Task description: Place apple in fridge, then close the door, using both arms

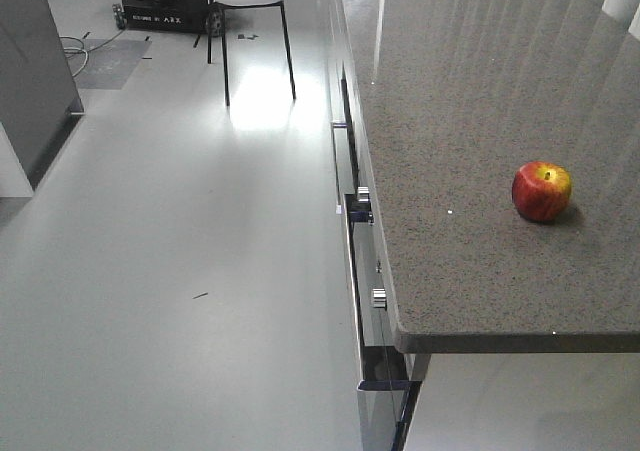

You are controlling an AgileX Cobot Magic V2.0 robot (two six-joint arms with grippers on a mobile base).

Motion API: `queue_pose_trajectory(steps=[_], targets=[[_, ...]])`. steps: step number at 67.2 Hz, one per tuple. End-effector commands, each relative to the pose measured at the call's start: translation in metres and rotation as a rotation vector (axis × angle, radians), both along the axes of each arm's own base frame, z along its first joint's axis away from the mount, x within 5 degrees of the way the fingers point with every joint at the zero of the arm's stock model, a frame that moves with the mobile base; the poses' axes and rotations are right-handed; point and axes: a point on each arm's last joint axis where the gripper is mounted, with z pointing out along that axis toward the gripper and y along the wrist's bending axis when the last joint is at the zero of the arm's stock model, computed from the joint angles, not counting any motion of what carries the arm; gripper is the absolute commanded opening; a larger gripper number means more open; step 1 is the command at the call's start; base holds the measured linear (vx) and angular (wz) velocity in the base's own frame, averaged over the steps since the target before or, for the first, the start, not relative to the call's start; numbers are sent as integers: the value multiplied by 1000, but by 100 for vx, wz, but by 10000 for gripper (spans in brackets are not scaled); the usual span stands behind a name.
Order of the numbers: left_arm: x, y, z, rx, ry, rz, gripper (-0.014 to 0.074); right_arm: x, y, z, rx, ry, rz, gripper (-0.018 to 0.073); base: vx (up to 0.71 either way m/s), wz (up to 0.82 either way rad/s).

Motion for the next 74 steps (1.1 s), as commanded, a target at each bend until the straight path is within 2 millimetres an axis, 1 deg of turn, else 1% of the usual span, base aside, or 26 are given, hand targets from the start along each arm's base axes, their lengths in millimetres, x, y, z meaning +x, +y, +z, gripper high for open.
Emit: queue_pose_trajectory(steps=[1,3,10,14,19,29,39,45,49,51,59,74], targets=[[-2,0,3,-14,-68,-4,-6,19,1,14,-8,-24,-2,372,0,0],[-2,0,3,-14,-68,-4,-6,25,1,13,-5,-3,-5,426,0,0],[-2,0,3,-14,-68,-4,-6,45,2,9,0,55,-13,565,0,0],[-2,0,3,-14,-68,-4,-6,55,3,5,0,86,-22,619,0,0],[-2,0,3,-14,-68,-4,-6,70,2,1,-6,125,-42,664,0,0],[-2,0,3,-14,-68,-4,-6,102,1,-4,-13,187,-80,671,0,0],[-2,0,3,-14,-68,-4,-6,139,1,-5,-27,224,-107,667,0,0],[-2,0,3,-14,-68,-4,-6,159,-7,-6,-22,253,-143,665,0,0],[-2,0,3,-14,-68,-4,-6,173,-16,-6,-25,276,-171,664,0,0],[-2,0,3,-14,-68,-4,-6,177,-19,-7,-30,285,-175,663,0,0],[-2,0,3,-14,-68,-4,-6,198,-21,-10,-80,329,-131,659,0,0],[-2,0,3,-14,-68,-4,-6,239,-20,-21,-81,371,-110,654,0,0]])
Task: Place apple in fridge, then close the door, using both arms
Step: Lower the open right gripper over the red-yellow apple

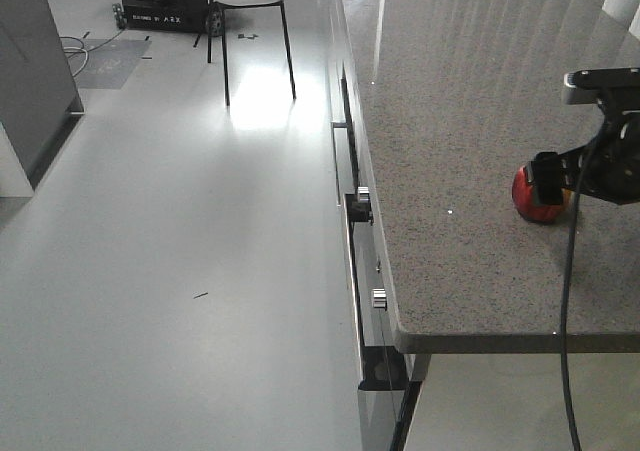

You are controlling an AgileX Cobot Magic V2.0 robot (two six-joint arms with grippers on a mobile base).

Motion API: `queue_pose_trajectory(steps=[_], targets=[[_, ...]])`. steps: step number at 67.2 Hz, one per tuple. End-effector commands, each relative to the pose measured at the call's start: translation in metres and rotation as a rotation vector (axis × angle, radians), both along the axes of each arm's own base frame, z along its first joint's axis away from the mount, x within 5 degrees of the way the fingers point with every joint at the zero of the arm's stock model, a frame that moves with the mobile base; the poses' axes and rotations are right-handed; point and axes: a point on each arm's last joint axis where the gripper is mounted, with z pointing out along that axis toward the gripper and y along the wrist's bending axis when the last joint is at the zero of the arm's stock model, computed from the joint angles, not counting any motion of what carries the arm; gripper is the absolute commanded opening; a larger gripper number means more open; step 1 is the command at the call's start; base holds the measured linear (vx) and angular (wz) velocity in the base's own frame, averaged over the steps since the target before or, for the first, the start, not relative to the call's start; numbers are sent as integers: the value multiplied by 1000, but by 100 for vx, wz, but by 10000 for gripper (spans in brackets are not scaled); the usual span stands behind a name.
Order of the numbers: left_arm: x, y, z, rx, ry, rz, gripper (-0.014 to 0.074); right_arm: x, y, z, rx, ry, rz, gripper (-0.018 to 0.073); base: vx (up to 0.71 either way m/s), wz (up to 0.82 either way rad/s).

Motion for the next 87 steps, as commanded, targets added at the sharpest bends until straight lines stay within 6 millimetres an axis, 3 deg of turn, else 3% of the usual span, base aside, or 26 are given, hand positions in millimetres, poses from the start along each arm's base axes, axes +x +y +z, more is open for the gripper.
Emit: queue_pose_trajectory(steps=[1,27,41,49,67,77,87], targets=[[-2,0,3,-14,-68,-4,-6,16,-2,18,-13,-87,11,653,0,0],[-2,0,3,-14,-68,-4,-6,80,-4,-7,-36,-50,26,646,0,0],[-2,0,3,-14,-68,-4,-6,97,-4,-22,-27,-29,16,619,0,0],[-2,0,3,-14,-68,-4,-6,100,-4,-25,-29,-24,16,564,0,0],[-2,0,3,-14,-68,-4,-6,102,-6,-22,-61,-44,23,349,0,0],[-2,0,3,-14,-68,-4,-6,96,-6,-12,-59,-41,19,268,0,0],[-2,0,3,-14,-68,-4,-6,86,-3,10,-40,-78,17,259,0,0]])
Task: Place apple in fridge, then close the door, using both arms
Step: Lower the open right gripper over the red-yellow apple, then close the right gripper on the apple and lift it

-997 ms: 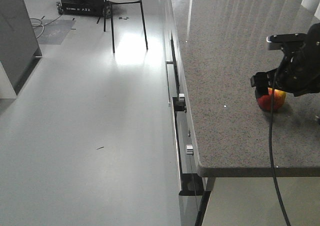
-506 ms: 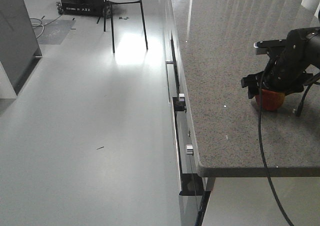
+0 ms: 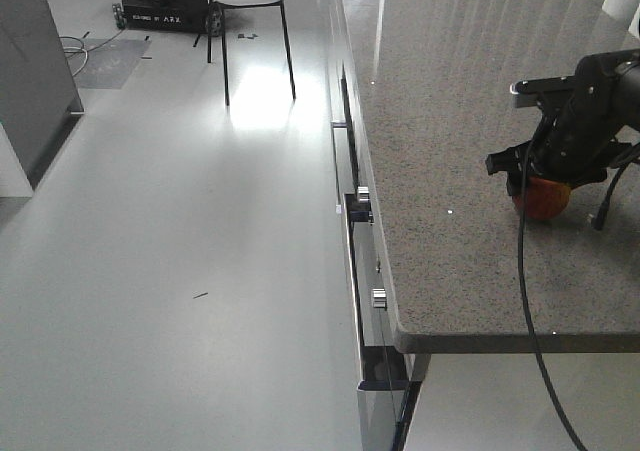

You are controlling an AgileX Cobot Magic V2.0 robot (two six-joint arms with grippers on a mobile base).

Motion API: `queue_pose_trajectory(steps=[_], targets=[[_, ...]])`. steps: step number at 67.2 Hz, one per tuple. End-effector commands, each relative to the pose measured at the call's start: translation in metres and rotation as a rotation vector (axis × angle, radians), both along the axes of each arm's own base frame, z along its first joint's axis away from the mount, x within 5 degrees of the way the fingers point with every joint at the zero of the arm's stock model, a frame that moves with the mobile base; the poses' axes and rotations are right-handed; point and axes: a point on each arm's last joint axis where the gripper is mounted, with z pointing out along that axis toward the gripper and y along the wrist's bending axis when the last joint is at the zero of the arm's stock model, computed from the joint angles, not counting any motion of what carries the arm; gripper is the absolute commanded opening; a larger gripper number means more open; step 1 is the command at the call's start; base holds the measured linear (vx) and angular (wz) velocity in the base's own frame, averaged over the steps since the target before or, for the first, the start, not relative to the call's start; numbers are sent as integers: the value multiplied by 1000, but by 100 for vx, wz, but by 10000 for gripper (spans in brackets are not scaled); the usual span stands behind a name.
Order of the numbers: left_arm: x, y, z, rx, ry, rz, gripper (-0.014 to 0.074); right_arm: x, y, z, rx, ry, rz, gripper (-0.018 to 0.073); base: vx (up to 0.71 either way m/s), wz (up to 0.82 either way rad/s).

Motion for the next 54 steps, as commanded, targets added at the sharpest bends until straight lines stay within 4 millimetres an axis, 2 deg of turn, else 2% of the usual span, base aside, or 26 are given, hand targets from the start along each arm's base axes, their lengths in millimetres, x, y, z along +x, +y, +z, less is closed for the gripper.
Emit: queue_pose_trajectory(steps=[1,8,22,35,46,54], targets=[[-2,0,3,-14,-68,-4,-6,-10,1,62,7,-178,1,259,0,0],[-2,0,3,-14,-68,-4,-6,-21,6,83,68,-224,9,273,0,0],[-2,0,3,-14,-68,-4,-6,-44,22,119,228,-265,95,369,0,0],[-2,0,3,-14,-68,-4,-6,-65,31,138,305,-230,159,391,0,0],[-2,0,3,-14,-68,-4,-6,-94,32,139,317,-263,152,388,0,0],[-2,0,3,-14,-68,-4,-6,-128,35,133,339,-317,165,388,0,0]])
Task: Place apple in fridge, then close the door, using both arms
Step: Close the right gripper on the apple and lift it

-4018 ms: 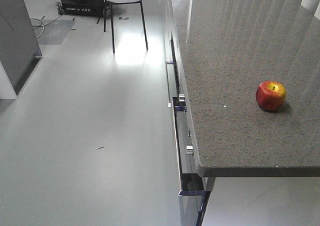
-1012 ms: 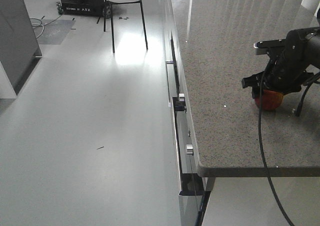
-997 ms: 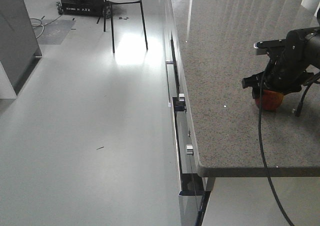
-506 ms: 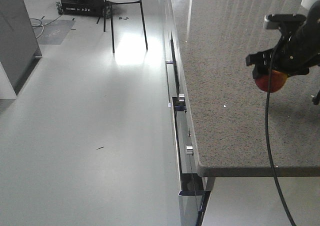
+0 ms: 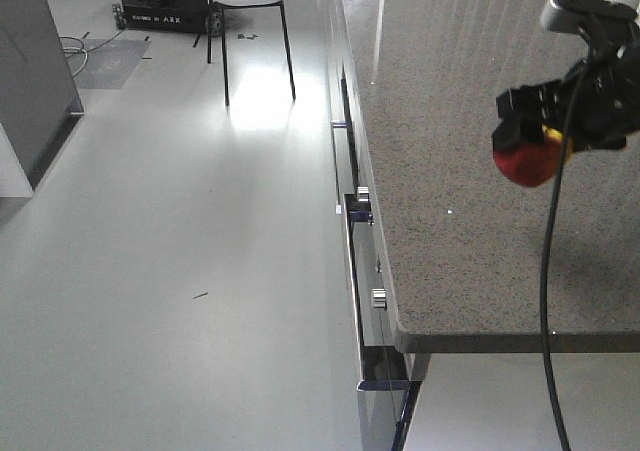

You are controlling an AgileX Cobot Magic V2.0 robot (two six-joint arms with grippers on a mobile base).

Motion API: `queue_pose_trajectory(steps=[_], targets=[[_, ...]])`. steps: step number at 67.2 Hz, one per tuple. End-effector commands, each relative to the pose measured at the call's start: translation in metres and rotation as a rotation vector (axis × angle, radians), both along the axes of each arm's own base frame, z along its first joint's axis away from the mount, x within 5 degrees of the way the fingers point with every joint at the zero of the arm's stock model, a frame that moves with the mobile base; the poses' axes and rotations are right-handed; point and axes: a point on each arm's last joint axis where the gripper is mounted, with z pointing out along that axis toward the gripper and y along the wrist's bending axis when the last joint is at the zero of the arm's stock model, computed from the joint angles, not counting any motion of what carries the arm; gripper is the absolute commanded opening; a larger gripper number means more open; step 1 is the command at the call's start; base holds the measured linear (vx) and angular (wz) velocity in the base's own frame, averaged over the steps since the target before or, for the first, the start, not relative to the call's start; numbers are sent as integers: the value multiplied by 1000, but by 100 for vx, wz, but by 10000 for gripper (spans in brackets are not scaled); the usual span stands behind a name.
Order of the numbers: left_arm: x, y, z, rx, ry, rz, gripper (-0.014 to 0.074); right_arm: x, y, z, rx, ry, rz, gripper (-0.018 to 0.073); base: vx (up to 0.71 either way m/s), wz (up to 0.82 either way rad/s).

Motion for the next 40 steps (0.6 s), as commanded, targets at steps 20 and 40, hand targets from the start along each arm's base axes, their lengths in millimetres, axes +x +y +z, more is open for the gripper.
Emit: queue_pose_trajectory(steps=[20,40], targets=[[-2,0,3,-14,-68,-4,-6,-123,18,26,163,-240,110,388,0,0],[-2,0,3,-14,-68,-4,-6,-207,26,10,226,-280,184,388,0,0]])
